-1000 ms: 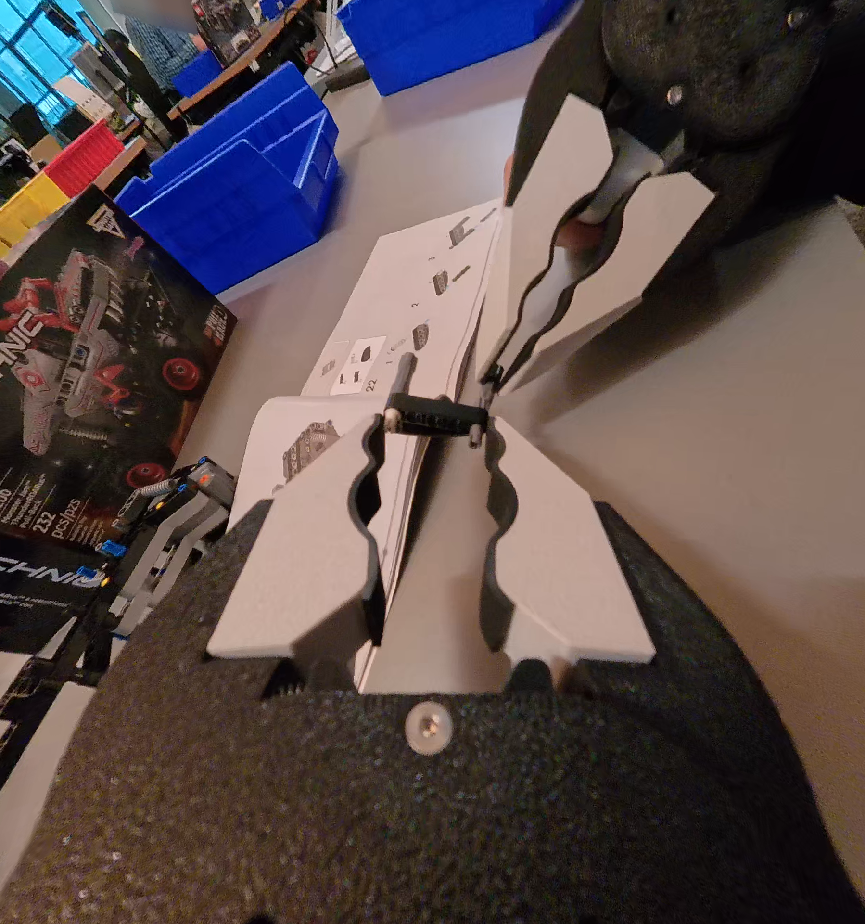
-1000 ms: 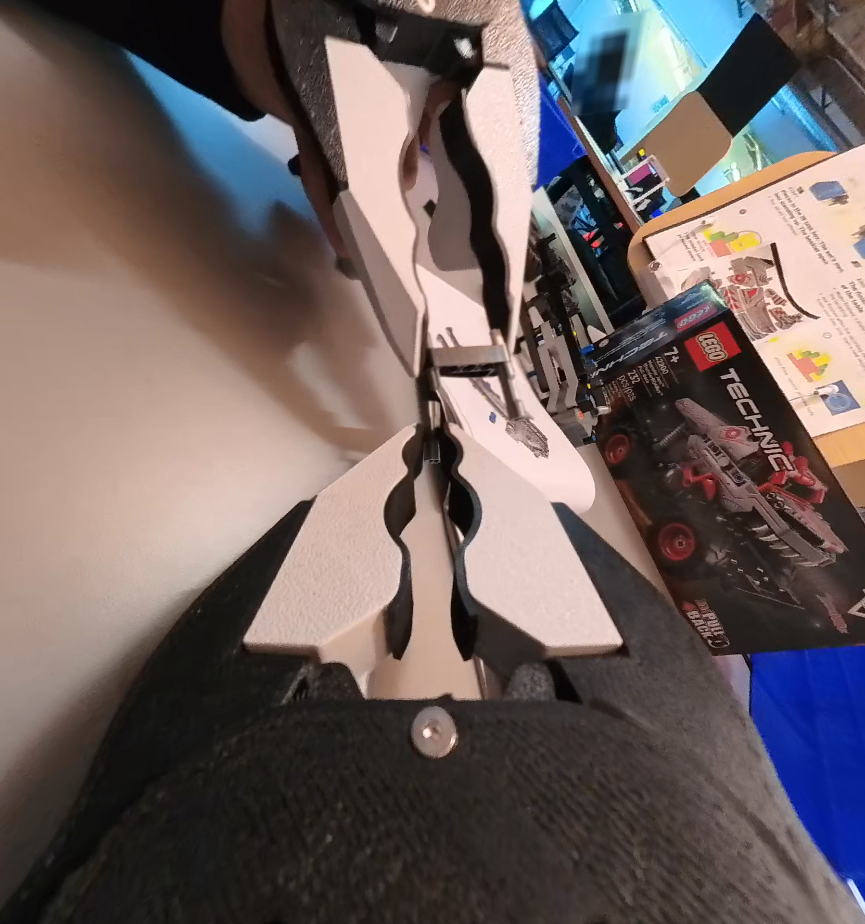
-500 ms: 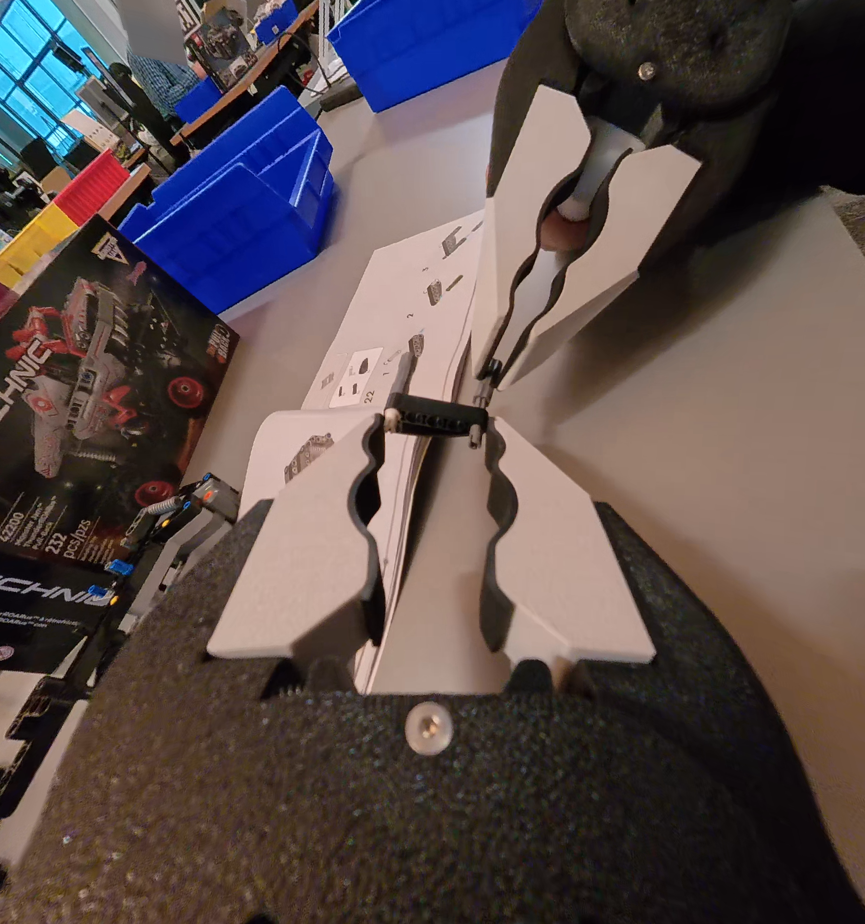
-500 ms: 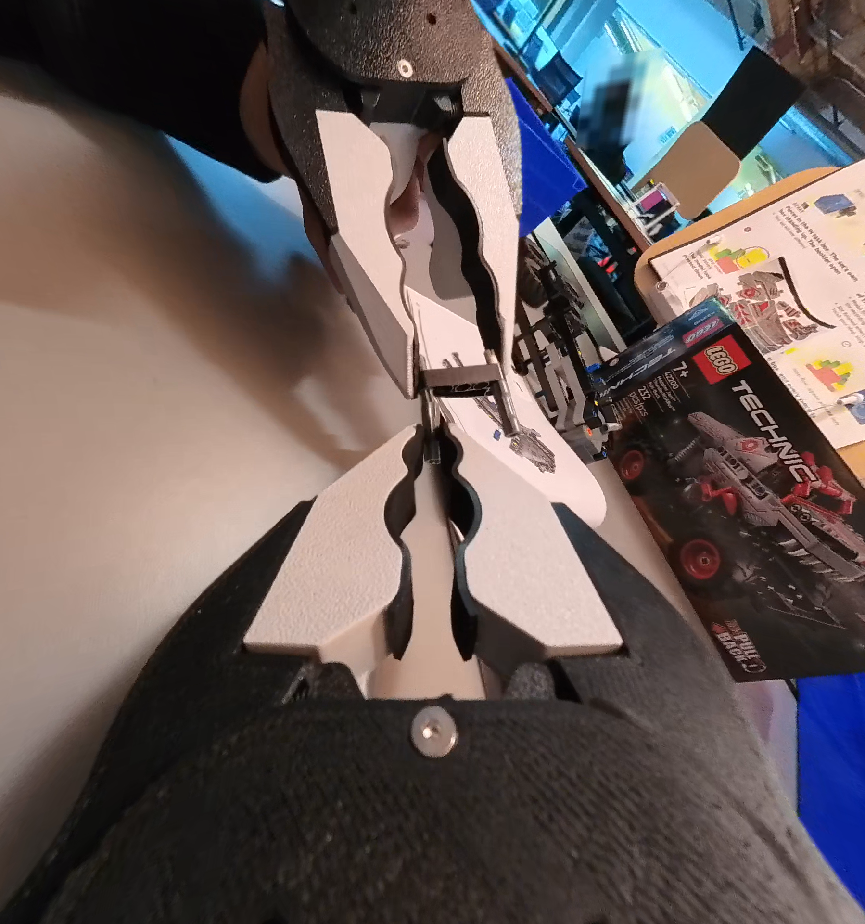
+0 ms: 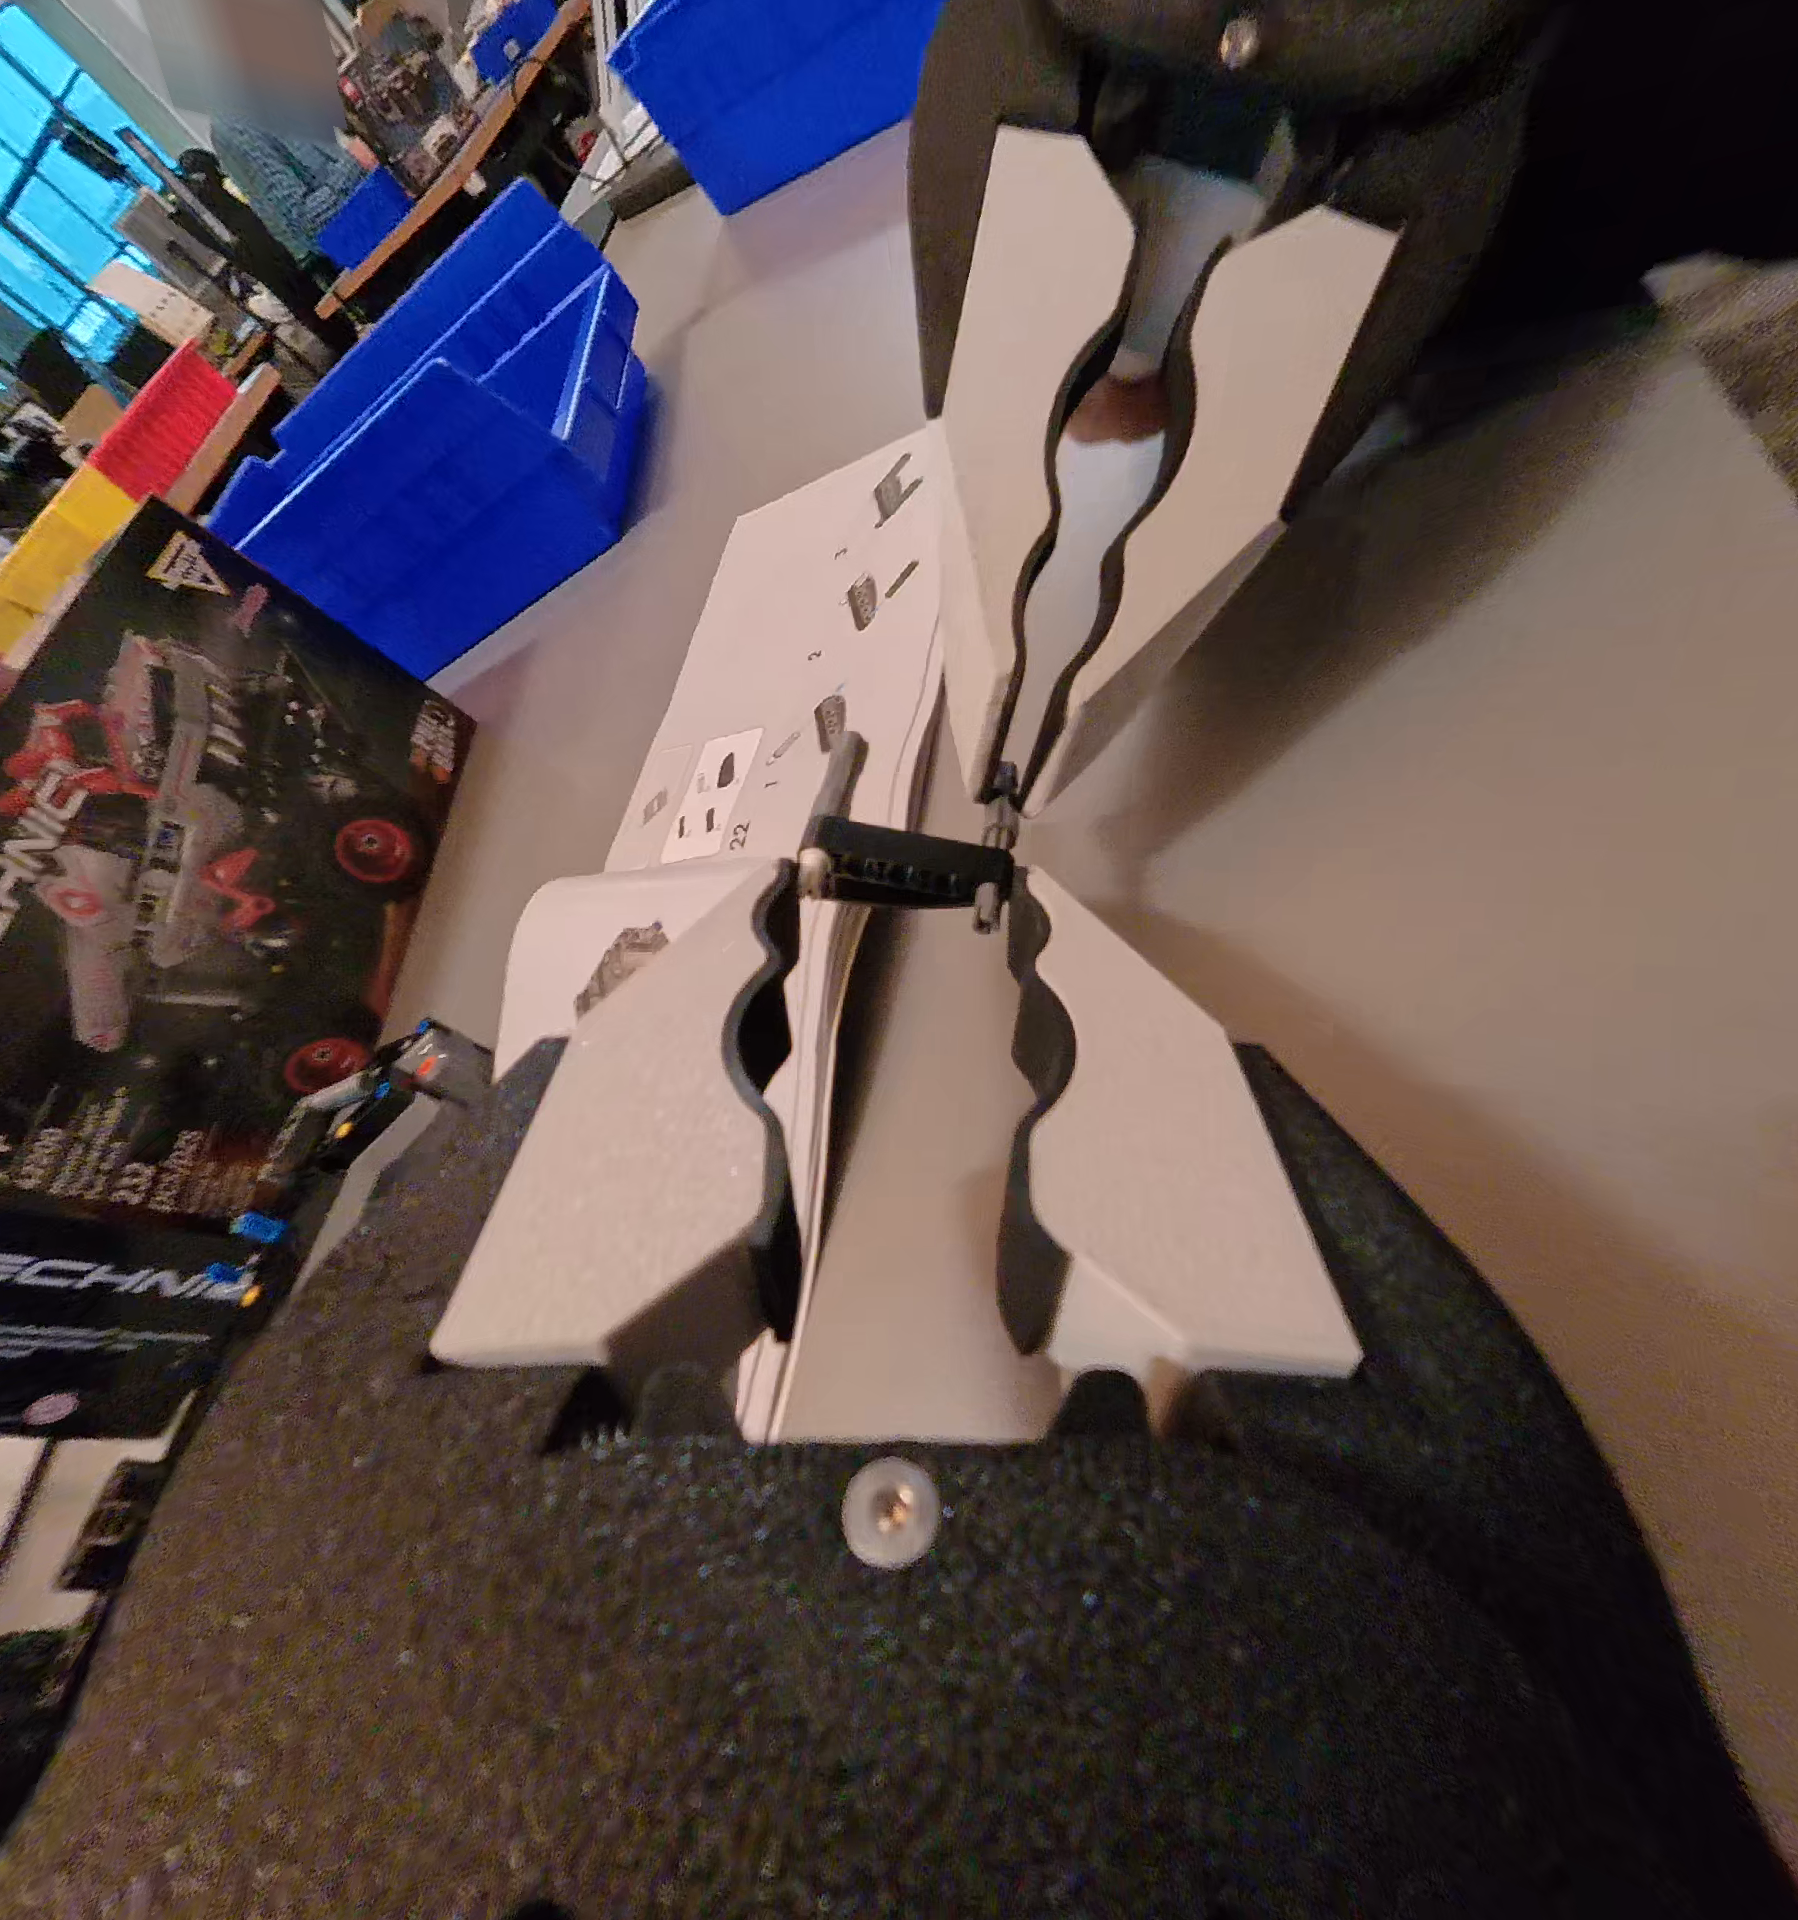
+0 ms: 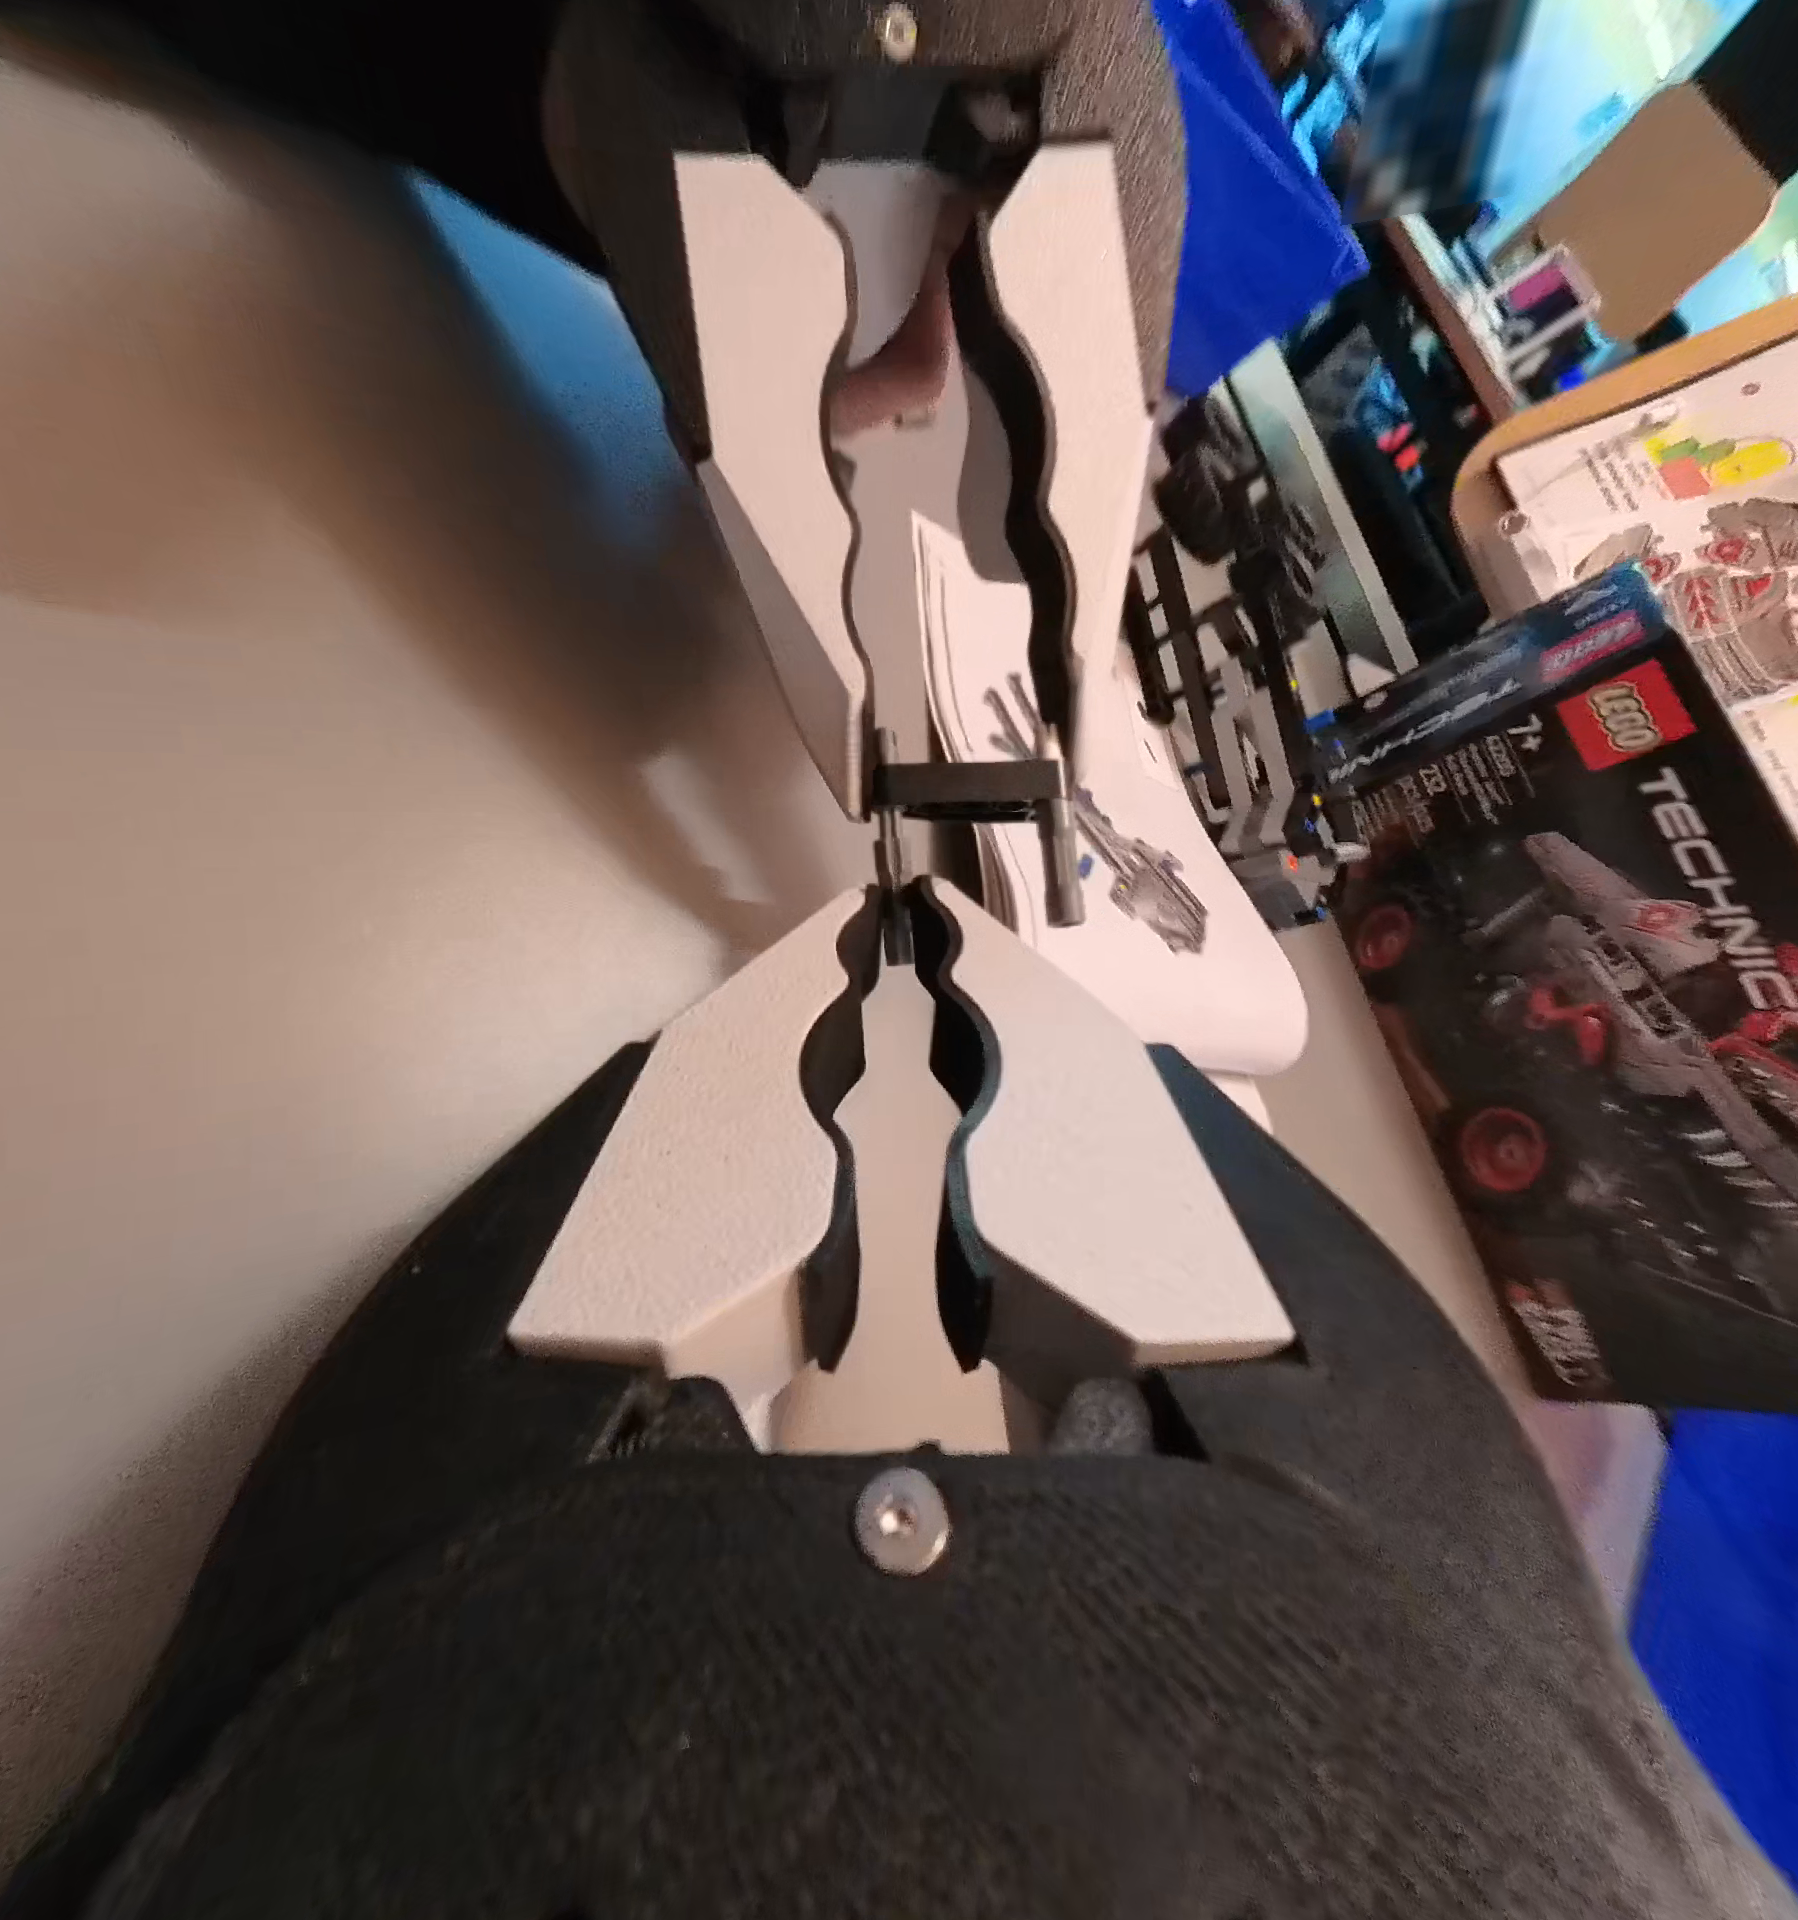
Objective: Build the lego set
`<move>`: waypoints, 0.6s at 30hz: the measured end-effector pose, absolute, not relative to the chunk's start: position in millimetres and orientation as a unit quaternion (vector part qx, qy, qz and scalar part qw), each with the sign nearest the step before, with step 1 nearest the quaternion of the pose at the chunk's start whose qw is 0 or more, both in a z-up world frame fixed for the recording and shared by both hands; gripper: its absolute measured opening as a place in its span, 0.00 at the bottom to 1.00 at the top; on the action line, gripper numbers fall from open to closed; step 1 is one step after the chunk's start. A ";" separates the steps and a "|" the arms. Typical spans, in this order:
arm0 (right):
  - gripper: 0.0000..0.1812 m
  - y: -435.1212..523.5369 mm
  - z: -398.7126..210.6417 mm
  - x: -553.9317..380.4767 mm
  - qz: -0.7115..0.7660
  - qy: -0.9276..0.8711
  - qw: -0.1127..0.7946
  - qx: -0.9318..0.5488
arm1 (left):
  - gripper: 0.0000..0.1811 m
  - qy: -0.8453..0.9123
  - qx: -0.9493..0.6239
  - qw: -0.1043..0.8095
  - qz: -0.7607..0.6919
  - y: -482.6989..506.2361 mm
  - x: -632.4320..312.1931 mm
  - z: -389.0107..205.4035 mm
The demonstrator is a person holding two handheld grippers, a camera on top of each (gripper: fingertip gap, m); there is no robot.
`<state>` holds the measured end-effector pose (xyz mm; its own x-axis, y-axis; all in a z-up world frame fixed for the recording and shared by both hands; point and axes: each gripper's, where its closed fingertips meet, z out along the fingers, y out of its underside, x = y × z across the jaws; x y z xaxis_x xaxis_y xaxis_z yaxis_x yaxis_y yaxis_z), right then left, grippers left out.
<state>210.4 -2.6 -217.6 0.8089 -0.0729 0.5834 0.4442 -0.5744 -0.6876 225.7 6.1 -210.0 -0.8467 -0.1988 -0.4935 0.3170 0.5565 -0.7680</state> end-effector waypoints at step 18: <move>0.01 -3.0 -224.0 218.9 -0.312 -0.091 0.387 -0.863 | 0.21 0.853 0.005 0.287 -0.437 6.2 235.0 -217.3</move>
<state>218.9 -3.0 -224.0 0.7886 -0.0848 0.6090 0.3987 -0.6835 -0.6114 235.0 6.2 -217.3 -0.8356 -0.2419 -0.4932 0.2591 0.6181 -0.7422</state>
